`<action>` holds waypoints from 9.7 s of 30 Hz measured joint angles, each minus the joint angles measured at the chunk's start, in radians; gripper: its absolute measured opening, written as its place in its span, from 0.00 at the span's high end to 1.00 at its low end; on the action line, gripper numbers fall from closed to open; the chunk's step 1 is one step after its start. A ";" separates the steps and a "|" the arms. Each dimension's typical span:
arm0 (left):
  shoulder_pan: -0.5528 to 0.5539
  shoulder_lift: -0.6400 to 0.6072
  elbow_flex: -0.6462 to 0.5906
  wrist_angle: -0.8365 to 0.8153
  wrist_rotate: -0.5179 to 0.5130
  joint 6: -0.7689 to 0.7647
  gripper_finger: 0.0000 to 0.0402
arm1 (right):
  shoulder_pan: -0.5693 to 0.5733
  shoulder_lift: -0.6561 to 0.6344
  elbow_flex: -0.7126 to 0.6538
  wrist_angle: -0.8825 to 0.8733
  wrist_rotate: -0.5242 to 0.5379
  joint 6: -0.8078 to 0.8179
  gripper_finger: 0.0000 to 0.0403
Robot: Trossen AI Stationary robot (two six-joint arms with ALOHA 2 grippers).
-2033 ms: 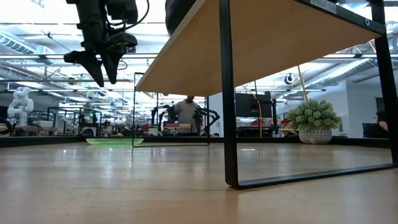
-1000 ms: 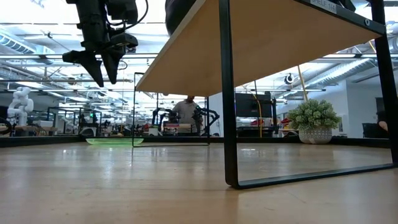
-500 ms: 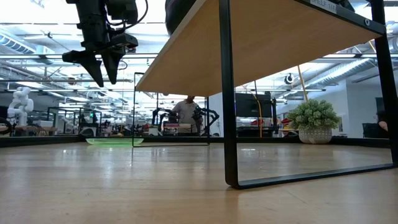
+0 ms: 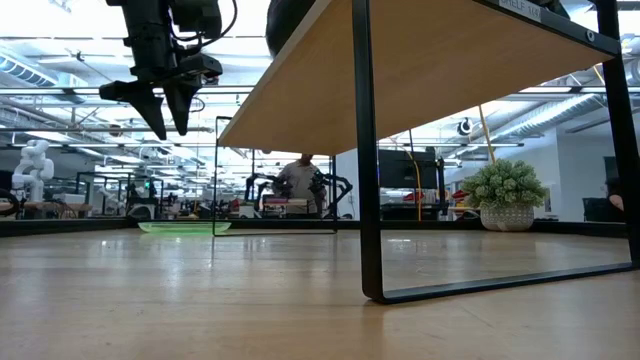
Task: Place and stack plates onto a shelf
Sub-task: Stack the purple plate on top of the black plate on the shelf, then stack the green plate on top of the green plate on the shelf
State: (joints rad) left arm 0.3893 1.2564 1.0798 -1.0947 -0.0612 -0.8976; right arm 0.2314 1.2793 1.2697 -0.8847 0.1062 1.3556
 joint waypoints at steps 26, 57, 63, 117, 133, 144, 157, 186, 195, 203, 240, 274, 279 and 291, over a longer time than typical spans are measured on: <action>0.175 -0.069 0.004 -0.017 0.116 -0.050 0.58 | -0.051 -0.199 -0.001 -0.012 0.139 -0.052 0.71; 0.761 0.372 0.004 0.084 0.274 0.588 0.58 | -0.119 -0.216 -0.001 -0.001 0.238 -0.111 0.71; 0.762 0.411 0.004 0.146 0.273 0.609 0.58 | -0.119 -0.214 -0.001 0.009 0.237 -0.111 0.71; 0.548 0.431 -0.153 0.251 0.197 0.241 0.58 | -0.119 -0.214 -0.122 0.307 0.230 -0.119 0.71; 0.572 0.296 -0.191 0.203 0.126 0.229 0.58 | -0.118 -0.214 -0.122 0.305 0.201 -0.113 0.71; 0.600 0.289 -0.359 0.375 0.207 0.192 0.58 | -0.118 -0.214 -0.122 0.305 0.198 -0.119 0.71; 0.604 0.198 -0.367 0.415 0.178 0.169 0.76 | -0.118 -0.214 -0.122 0.305 0.196 -0.120 0.71; 0.621 0.192 -0.446 0.572 0.186 0.134 0.82 | -0.118 -0.214 -0.122 0.305 0.203 -0.142 0.71; 0.619 0.183 -0.448 0.589 0.192 0.142 0.82 | -0.118 -0.214 -0.122 0.305 0.203 -0.141 0.71; 0.618 0.153 -0.451 0.601 0.196 0.132 0.82 | -0.118 -0.214 -0.122 0.305 0.202 -0.145 0.71; 0.645 -0.159 -0.449 0.598 0.231 0.065 1.00 | -0.118 -0.214 -0.122 0.305 0.202 -0.171 0.71; 0.588 -0.517 -0.402 0.887 0.456 -0.320 1.00 | -0.119 -0.214 -0.122 0.305 0.146 -0.367 0.89; 0.520 -0.517 -0.337 0.884 0.454 -0.357 1.00 | -0.119 -0.214 -0.122 0.312 0.147 -0.486 0.97; 0.343 -0.517 -0.150 0.637 0.381 -0.387 1.00 | -0.119 -0.235 -0.122 0.336 0.150 -0.710 1.00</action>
State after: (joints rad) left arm 0.7322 0.7399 0.9296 -0.4580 0.3197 -1.2846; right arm 0.1127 1.0445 1.1477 -0.5491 0.2558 0.6455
